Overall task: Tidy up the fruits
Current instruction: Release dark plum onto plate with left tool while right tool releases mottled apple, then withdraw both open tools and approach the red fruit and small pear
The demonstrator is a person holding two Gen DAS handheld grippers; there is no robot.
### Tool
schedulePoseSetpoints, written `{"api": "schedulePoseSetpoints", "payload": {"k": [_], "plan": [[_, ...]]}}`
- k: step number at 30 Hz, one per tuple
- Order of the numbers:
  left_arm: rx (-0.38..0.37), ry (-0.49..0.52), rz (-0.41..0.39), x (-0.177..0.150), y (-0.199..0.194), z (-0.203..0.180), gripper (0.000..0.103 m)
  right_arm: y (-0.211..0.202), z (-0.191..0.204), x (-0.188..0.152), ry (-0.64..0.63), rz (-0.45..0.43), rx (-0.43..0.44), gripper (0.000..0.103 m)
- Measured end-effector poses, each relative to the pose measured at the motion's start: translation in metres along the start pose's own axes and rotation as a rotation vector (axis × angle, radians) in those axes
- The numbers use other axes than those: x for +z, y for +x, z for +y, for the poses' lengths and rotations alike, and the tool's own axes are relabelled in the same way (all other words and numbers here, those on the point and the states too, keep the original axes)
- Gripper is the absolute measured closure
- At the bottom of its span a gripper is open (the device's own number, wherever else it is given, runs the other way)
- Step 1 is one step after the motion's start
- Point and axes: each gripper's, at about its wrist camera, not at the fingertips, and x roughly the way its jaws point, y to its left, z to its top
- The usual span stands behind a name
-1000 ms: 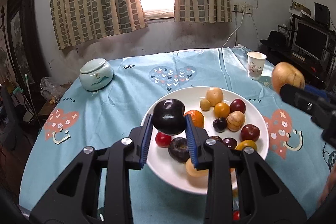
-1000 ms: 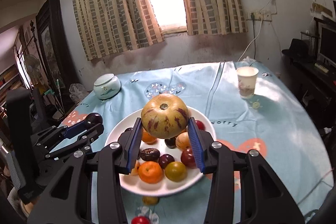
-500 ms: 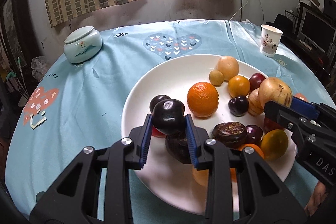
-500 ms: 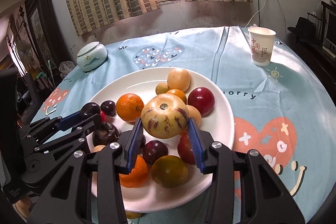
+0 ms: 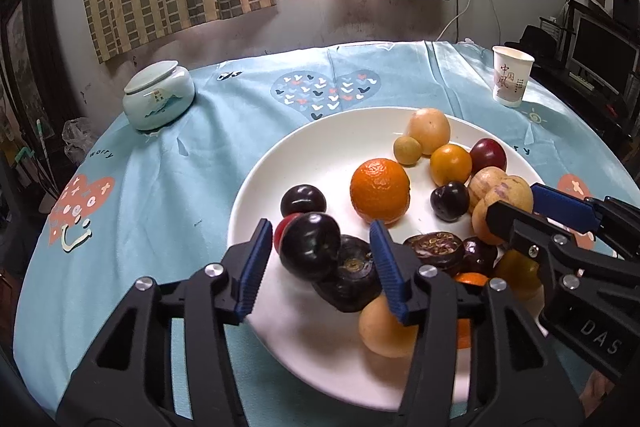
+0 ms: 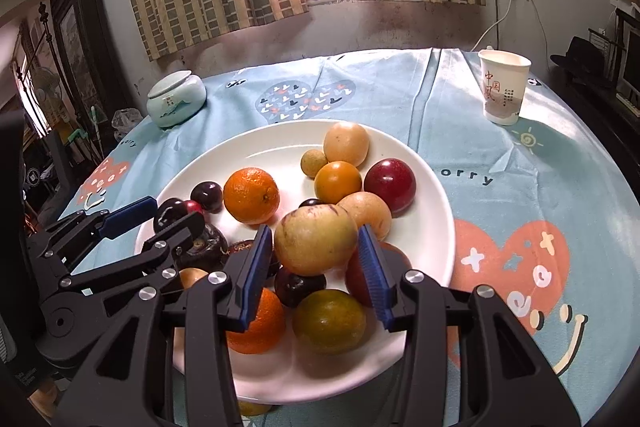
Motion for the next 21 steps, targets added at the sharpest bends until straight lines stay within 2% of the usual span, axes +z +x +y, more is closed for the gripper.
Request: {"api": "schedulePoseSetpoints", "payload": {"k": [3, 10, 11, 13, 18, 21], "plan": [[0.010, 0.002, -0.003, 0.000, -0.001, -0.001, 0.042, -0.002, -0.001, 0.000, 0.003, -0.003, -0.001, 0.057], [0.015, -0.010, -0.010, 0.000, -0.003, 0.003, 0.038, -0.008, -0.002, 0.002, 0.014, -0.018, 0.009, 0.057], [0.016, -0.009, -0.013, 0.000, -0.004, 0.004, 0.037, -0.011, -0.002, 0.002, 0.015, -0.026, 0.010, 0.056], [0.017, -0.010, -0.019, 0.000, -0.007, 0.005, 0.035, -0.018, -0.003, 0.003, 0.020, -0.045, 0.013, 0.048], [0.023, -0.021, -0.043, -0.002, -0.022, 0.009, 0.031, -0.042, 0.001, 0.004, 0.031, -0.092, 0.040, 0.048], [0.022, -0.039, -0.065, -0.006, -0.038, 0.015, 0.027, -0.060, 0.007, 0.001, 0.028, -0.126, 0.051, 0.044]]}}
